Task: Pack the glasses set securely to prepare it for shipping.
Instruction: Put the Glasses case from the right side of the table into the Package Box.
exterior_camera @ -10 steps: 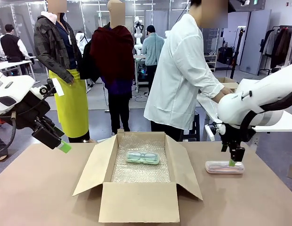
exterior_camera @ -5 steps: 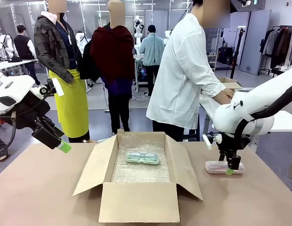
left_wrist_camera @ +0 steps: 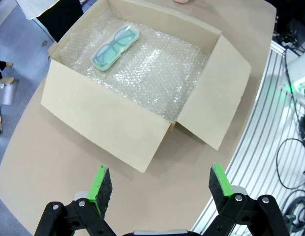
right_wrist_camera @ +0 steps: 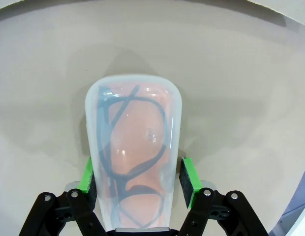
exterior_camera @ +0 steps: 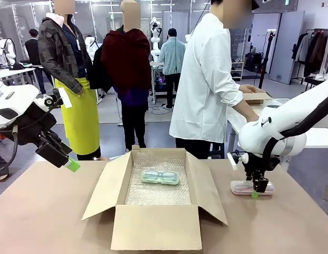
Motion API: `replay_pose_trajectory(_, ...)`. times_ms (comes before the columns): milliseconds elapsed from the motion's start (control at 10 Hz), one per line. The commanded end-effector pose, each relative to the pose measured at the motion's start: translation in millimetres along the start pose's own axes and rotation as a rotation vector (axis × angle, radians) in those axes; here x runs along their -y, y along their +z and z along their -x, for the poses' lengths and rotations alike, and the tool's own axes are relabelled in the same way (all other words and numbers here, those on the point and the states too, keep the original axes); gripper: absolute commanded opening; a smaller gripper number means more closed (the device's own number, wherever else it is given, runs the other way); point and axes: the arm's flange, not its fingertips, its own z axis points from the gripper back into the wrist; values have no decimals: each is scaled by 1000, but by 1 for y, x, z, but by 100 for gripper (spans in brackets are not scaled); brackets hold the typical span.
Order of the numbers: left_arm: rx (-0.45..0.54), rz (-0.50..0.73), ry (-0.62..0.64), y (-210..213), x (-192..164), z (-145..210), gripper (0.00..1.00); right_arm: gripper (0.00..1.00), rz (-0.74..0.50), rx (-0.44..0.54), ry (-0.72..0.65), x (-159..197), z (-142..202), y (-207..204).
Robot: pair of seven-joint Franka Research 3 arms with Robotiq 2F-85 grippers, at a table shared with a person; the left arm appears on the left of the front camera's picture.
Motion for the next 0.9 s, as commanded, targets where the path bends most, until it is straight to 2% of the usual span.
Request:
replay_pose_trajectory(0, 17, 9, -3, 0, 0, 1, 100, 61, 17, 0, -11, -4, -2, 1)
replay_pose_trajectory(100, 17, 9, -3, 0, 0, 1, 100, 45, 14, -4, -13, -4, -1, 4)
replay_pose_trajectory(200, 17, 9, -3, 0, 0, 1, 100, 41, 19, 5, -31, -6, -2, 19)
replay_pose_trajectory(300, 17, 9, -3, 0, 0, 1, 100, 33, 33, 15, -44, -8, -3, 36)
replay_pose_trajectory(600, 17, 9, -3, 0, 0, 1, 100, 33, 35, -8, -141, -33, -24, 134)
replay_pose_trajectory(800, 17, 9, -3, 0, 0, 1, 100, 33, 38, -5, -152, -51, -55, 170)
